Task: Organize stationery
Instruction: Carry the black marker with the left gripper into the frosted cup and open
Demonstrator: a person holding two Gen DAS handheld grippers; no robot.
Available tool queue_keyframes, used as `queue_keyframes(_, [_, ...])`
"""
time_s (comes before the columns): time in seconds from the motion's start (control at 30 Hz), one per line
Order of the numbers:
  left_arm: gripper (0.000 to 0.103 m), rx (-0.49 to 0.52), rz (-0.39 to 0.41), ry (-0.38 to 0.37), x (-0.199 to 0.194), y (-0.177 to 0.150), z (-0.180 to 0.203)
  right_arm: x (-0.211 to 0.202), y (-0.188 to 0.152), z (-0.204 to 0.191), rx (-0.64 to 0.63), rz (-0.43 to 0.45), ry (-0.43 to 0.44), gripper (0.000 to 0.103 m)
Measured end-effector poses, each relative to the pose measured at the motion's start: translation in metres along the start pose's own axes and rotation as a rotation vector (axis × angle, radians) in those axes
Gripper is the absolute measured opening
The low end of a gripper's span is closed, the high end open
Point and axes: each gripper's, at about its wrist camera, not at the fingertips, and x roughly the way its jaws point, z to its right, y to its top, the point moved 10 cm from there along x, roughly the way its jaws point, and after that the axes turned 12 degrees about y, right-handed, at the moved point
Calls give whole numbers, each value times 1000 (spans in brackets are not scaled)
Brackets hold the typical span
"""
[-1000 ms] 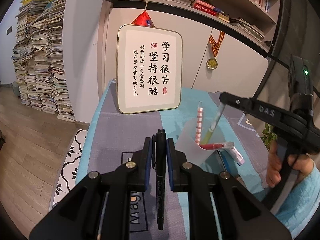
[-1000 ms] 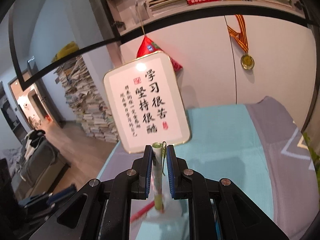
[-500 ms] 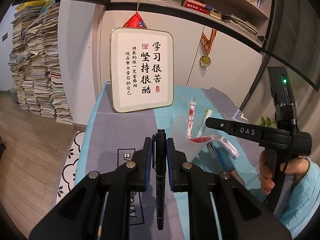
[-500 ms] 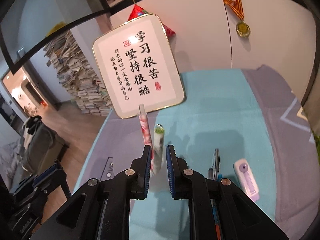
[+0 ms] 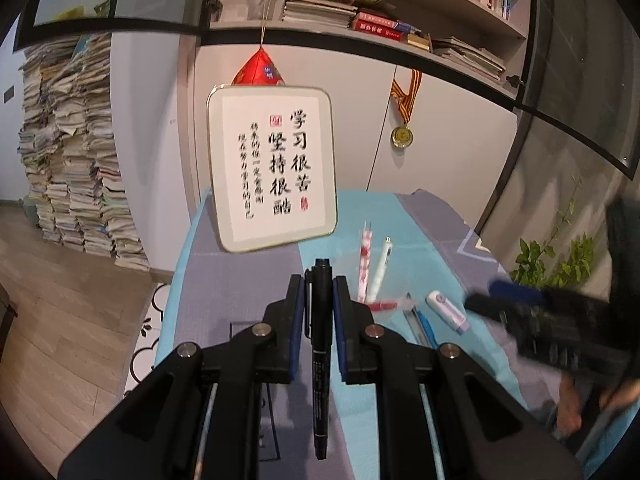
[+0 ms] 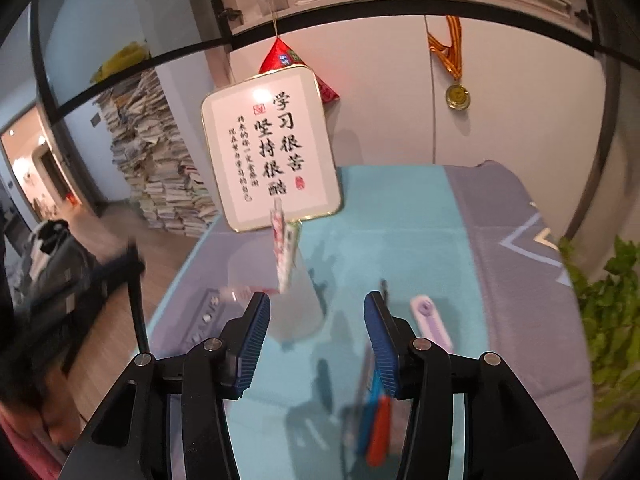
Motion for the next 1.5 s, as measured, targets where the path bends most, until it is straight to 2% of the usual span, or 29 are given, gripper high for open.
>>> queue_keyframes(0.13, [12,-3,45,-3,-1,21,9,-15,-20,12,-12,-8,-54,50])
queue_keyframes(0.37, [12,-43,121,7,3,58,23,-30,-45,40,35,-12,-73,50])
queue_keyframes(0.47, [12,-52,123,48,18,64,27,-30,-52,52,54,-19,-82,50])
queue_keyframes(0.63, [12,-86,121,64,36,68,29,-27,-63,69,73,-46,-88,50])
queue_keyframes(0.73, [12,-154,175,41,30,79,25,-26,-67,78,93,-51,-87,50])
queue_keyframes(0.87, [12,-181,238,64,29,89,26,-25,-71,88,120,-54,-86,50])
queue_keyframes(1.13, [12,-128,181,119,62,69,34,-24,-75,90,134,-53,-73,50])
queue_keyframes(1.5, [12,-75,120,121,71,44,39,-22,-76,88,139,-63,-74,50])
